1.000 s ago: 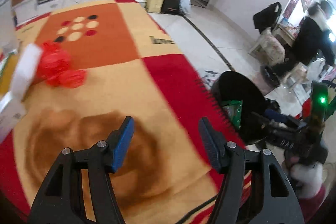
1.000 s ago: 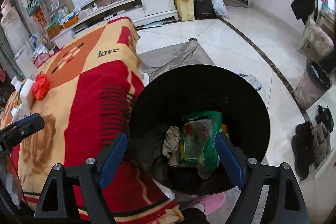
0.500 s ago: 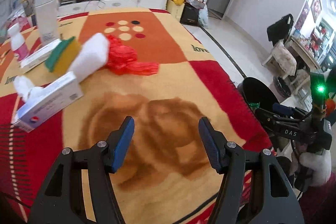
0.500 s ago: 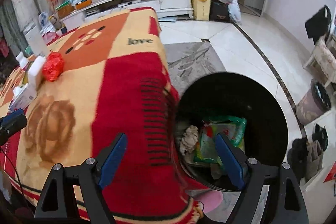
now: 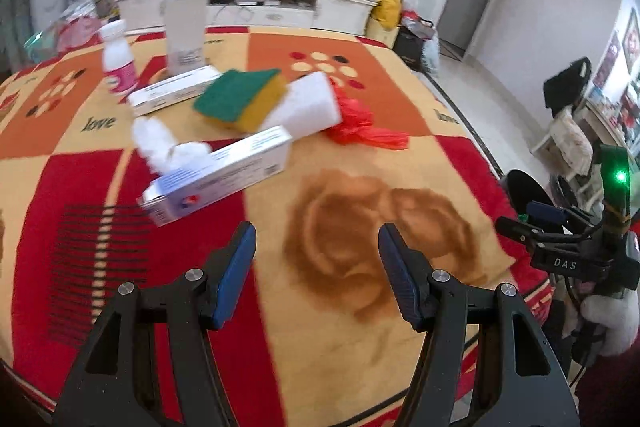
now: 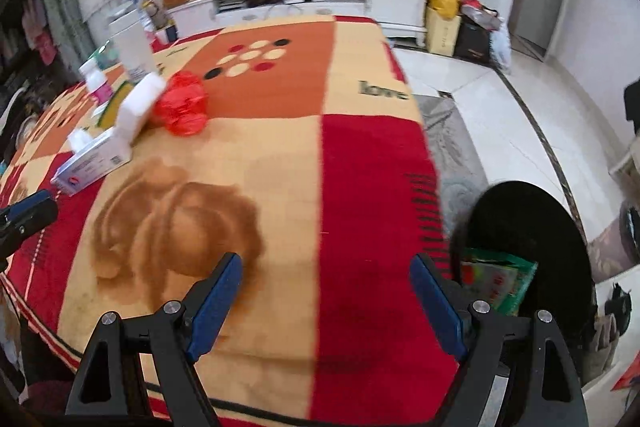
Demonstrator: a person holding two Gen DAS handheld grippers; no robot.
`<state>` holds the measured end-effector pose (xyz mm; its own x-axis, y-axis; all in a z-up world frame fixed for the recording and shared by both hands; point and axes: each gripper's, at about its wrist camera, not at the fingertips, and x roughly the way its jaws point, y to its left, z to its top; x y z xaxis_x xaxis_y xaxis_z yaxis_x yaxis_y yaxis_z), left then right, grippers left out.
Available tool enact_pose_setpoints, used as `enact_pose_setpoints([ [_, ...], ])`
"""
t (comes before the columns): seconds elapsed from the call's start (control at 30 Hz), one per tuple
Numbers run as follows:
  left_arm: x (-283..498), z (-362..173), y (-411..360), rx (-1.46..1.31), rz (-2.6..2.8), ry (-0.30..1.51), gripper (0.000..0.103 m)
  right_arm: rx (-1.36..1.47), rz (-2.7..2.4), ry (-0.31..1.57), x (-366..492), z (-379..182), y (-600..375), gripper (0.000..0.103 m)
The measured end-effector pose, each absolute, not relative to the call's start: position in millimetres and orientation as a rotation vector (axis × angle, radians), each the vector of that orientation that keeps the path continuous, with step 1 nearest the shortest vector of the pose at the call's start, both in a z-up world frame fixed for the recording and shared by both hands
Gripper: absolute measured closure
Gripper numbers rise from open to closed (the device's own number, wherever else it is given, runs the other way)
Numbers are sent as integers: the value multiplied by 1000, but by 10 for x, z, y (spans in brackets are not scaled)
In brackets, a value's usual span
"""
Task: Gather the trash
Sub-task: 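Bring both empty grippers back over the blanket, then grasp the white medicine box with the left gripper and lift it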
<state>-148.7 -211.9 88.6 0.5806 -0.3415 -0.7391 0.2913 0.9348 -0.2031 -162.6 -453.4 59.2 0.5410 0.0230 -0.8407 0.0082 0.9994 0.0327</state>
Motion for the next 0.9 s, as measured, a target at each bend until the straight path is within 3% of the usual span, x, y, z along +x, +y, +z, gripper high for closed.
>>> enact_pose_setpoints([
  [0.57,-1472,706,-1064,-196,-225,938,40,-1,244,1046,-1364,478,-3574,20],
  [0.9,-995,699,-1119,-135,-249,897,40,-65,292,1081,-1191,337,-3130,20],
])
